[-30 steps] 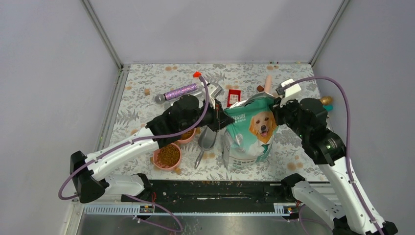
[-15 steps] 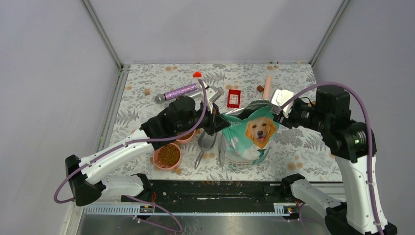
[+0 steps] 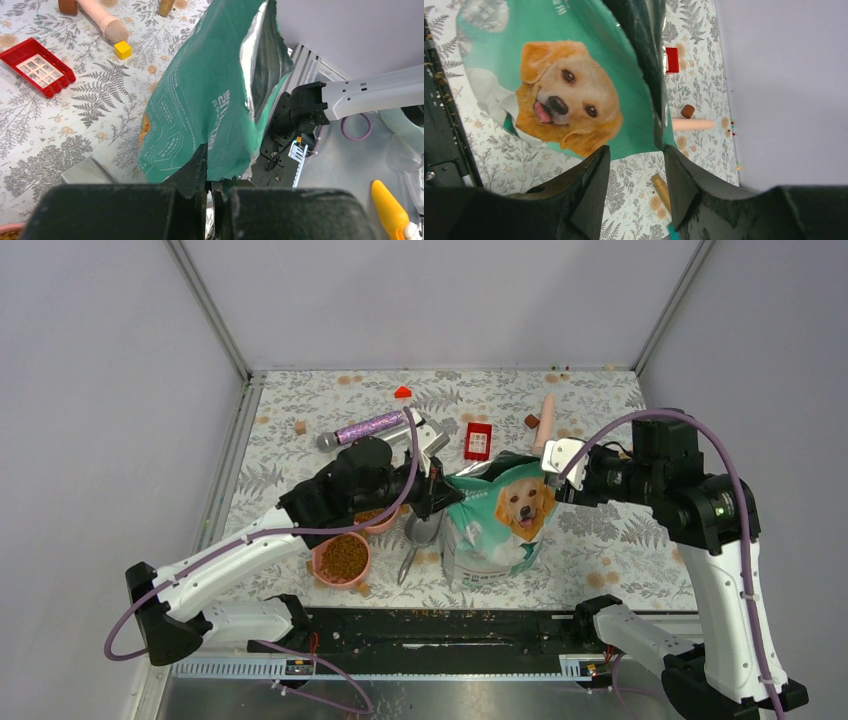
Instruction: Serve the pet food
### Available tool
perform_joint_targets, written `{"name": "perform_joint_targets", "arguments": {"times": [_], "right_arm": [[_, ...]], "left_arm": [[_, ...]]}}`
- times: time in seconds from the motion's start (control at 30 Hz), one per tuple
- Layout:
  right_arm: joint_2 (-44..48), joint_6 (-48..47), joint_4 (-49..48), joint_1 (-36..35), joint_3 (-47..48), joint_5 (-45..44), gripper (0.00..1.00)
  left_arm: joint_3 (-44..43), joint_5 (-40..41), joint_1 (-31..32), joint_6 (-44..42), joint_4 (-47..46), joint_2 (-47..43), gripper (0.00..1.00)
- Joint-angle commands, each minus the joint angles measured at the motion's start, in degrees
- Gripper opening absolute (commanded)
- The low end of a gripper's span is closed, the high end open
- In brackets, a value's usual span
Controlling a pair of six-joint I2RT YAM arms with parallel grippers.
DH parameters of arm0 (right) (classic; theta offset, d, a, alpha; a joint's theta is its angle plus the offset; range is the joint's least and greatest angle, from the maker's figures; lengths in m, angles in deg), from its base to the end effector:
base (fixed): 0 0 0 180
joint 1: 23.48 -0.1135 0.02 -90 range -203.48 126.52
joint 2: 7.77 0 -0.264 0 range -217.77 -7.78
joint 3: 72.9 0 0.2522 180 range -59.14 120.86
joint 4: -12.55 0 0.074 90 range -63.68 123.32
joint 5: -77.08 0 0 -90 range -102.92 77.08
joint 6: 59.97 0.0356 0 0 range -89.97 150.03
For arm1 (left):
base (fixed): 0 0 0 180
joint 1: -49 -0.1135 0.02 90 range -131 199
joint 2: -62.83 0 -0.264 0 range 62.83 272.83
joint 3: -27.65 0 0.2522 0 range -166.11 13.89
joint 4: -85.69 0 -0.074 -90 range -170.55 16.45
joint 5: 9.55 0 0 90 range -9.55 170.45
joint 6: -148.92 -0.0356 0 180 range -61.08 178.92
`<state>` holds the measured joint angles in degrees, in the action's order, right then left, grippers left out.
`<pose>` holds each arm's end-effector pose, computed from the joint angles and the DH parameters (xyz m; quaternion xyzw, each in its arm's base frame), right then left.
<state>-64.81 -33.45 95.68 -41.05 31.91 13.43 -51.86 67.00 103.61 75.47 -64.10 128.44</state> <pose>0.1213 0.0550 0.4605 -0.6416 0.5896 0.0122 0.4905 0.1439 -0.2168 0.3840 0.3255 0.7284 -0.4227 0.4298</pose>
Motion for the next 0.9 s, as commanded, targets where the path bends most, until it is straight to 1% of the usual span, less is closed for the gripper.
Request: {"name": "perform_joint_targets", "arguments": {"times": [0.0, 0.07, 0.17, 0.23, 0.3, 0.37, 0.47, 0.57, 0.6, 0.63, 0.67, 0.7, 0.77, 0.87], "right_arm": [[-3.3, 1.2, -3.6, 0.2, 0.3, -3.3, 0.52], [-4.2, 0.8, -4.0, 0.2, 0.5, -3.6, 0.52], [-4.2, 1.5, -6.8, 0.2, -0.3, -3.8, 0.52], [-3.5, 2.3, -9.9, 0.2, -2.2, -2.7, 0.53], [-3.0, 3.1, -12.5, 0.2, -3.8, -1.1, 0.56], [-2.7, 4.3, -13.9, 0.2, -4.4, -1.3, 0.58], [-3.2, 5.1, -14.3, 0.2, -4.6, -2.3, 0.59], [-3.5, 6.7, -16.1, 0.2, -4.9, -4.8, 0.60], [-3.5, 7.1, -16.4, 0.2, -4.9, -5.2, 0.64], [-3.4, 7.4, -16.5, 0.2, -4.8, -5.6, 0.70], [-3.3, 7.8, -16.8, 0.2, -4.7, -5.7, 0.83], [-3.0, 8.4, -17.2, 0.2, -4.7, -5.8, 0.88], [-2.4, 9.4, -17.6, 0.2, -4.4, -5.6, 0.91], [-0.9, 8.9, -17.0, 0.2, -5.2, -3.7, 0.92]], "left_arm": [[-3.0, -0.5, -0.6, -3.4, -2.6, -3.4, 0.03], [-4.0, 1.1, -0.6, -4.0, -1.9, -3.0, 0.20], [-6.3, 2.3, -0.6, -6.0, -0.6, -2.0, 0.37], [-7.6, 4.0, -0.6, -7.5, 0.2, -1.2, 0.44], [-9.0, 4.5, -0.6, -8.8, 1.4, -0.1, 0.52], [-9.7, 4.0, -0.6, -10.9, 2.0, 1.0, 0.56], [-10.7, 4.1, -0.7, -13.7, 1.9, 2.7, 0.60], [-11.2, 4.5, -0.9, -17.5, 2.5, 4.2, 0.61], [-11.1, 4.4, -1.1, -18.8, 2.6, 4.5, 0.61], [-10.9, 4.2, -1.3, -19.7, 2.8, 4.7, 0.61], [-10.9, 3.3, -1.7, -20.3, 3.2, 5.0, 0.61], [-11.0, 1.8, -2.0, -20.7, 3.7, 5.2, 0.61], [-10.6, -1.6, -2.4, -21.7, 4.3, 5.3, 0.61], [-10.1, -6.4, -2.4, -22.9, 4.5, 5.0, 0.59]]}}
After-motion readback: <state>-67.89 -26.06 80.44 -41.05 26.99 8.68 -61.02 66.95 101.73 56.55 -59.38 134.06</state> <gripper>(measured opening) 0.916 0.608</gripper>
